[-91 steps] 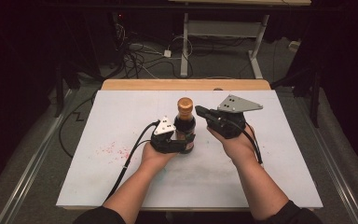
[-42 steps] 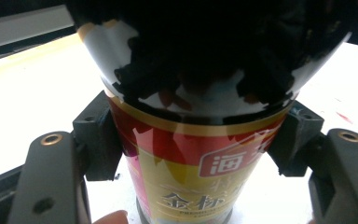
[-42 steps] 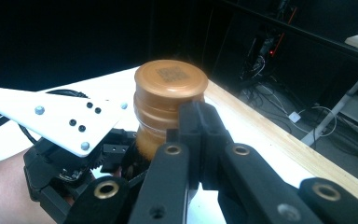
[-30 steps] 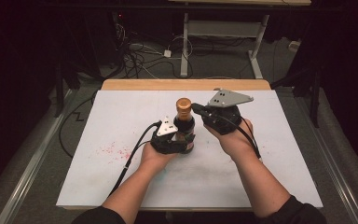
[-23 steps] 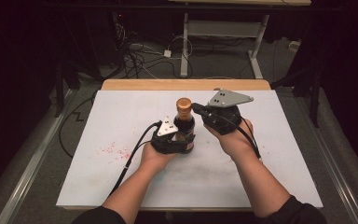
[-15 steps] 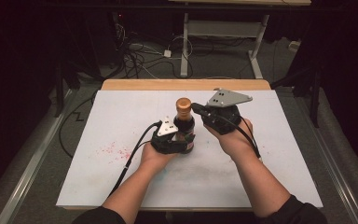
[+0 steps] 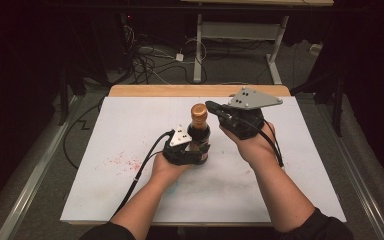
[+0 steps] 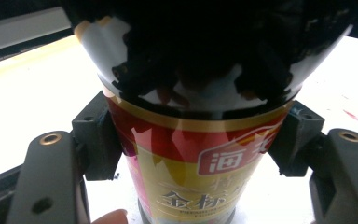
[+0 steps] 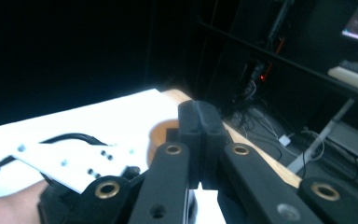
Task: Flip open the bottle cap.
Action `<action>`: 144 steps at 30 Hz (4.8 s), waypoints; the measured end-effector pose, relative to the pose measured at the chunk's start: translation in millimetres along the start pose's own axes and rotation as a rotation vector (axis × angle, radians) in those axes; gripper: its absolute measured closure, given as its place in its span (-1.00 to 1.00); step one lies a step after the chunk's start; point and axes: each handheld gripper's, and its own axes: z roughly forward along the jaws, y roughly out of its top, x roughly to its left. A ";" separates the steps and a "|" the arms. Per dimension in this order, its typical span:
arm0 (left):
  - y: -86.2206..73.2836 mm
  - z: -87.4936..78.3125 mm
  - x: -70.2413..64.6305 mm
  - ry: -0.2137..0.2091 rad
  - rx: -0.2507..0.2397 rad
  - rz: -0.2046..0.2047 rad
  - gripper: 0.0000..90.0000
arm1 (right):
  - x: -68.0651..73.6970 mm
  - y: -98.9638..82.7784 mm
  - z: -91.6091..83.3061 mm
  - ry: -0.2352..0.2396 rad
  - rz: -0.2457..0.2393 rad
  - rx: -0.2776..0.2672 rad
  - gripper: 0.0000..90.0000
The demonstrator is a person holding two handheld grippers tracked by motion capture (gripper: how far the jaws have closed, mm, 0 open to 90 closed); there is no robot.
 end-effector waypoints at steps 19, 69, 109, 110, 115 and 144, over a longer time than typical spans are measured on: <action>-2.6 -0.3 0.7 -0.005 -0.016 -0.006 -0.36 | -6.1 -27.1 10.5 0.015 0.021 0.101 1.00; -3.7 -0.8 0.8 0.000 -0.021 -0.012 -0.36 | -1.8 -21.2 16.1 0.014 0.025 0.076 1.00; -4.8 -0.4 0.7 0.002 -0.032 -0.017 -0.36 | -0.1 -9.4 18.3 0.010 0.007 0.058 1.00; -4.7 -0.6 0.8 0.001 -0.030 -0.017 -0.36 | -0.3 -8.5 18.8 0.010 0.007 0.055 1.00; -4.9 -0.6 0.7 0.001 -0.031 -0.016 -0.36 | -0.1 -4.9 19.3 0.015 0.004 0.048 1.00; -5.2 -0.1 0.3 0.000 -0.034 -0.019 -0.37 | -6.6 -5.8 11.2 0.013 0.030 0.024 1.00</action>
